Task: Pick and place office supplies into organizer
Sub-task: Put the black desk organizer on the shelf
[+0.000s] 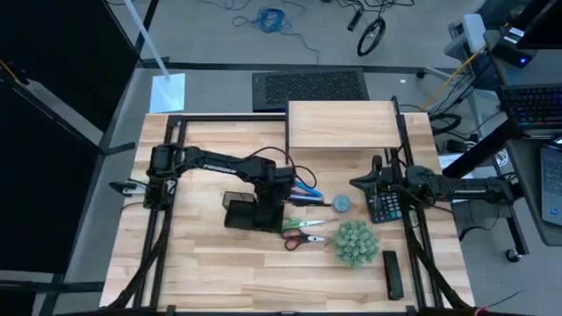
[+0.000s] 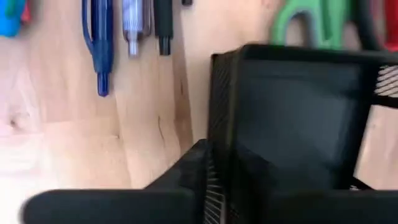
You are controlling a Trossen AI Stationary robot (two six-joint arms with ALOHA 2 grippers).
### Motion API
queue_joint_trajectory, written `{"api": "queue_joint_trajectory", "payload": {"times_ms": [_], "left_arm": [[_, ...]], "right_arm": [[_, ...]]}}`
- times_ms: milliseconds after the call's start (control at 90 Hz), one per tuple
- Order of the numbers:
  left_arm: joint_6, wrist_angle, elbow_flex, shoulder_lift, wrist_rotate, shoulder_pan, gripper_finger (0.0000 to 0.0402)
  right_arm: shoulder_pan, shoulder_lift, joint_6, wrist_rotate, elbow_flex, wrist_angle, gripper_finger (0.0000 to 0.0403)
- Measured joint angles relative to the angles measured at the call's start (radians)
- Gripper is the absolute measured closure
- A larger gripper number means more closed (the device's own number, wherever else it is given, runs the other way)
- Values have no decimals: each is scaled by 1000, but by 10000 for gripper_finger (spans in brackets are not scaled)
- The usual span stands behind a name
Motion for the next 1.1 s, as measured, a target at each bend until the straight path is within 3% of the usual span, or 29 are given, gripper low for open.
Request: {"api": "queue_joint_trajectory", "payload": {"times_ms": [244,489,656,867,1100], "left_arm": [[20,-189,156,-1,-88,0,223],[-46,-294,174,-143,-238,8,216],[-114,-276,100,-324,-300,18,233],[-201,-240,-89,-549,-313,34,251],[-271,-237,-288,-732,-304,28,262]], "right_arm": [[0,0,4,0,0,1,401],[0,0,146,0,0,13,401],[0,4,241,-1,0,63,401],[0,51,266,0,0,189,396],[3,239,381,-3,5,337,328]]}}
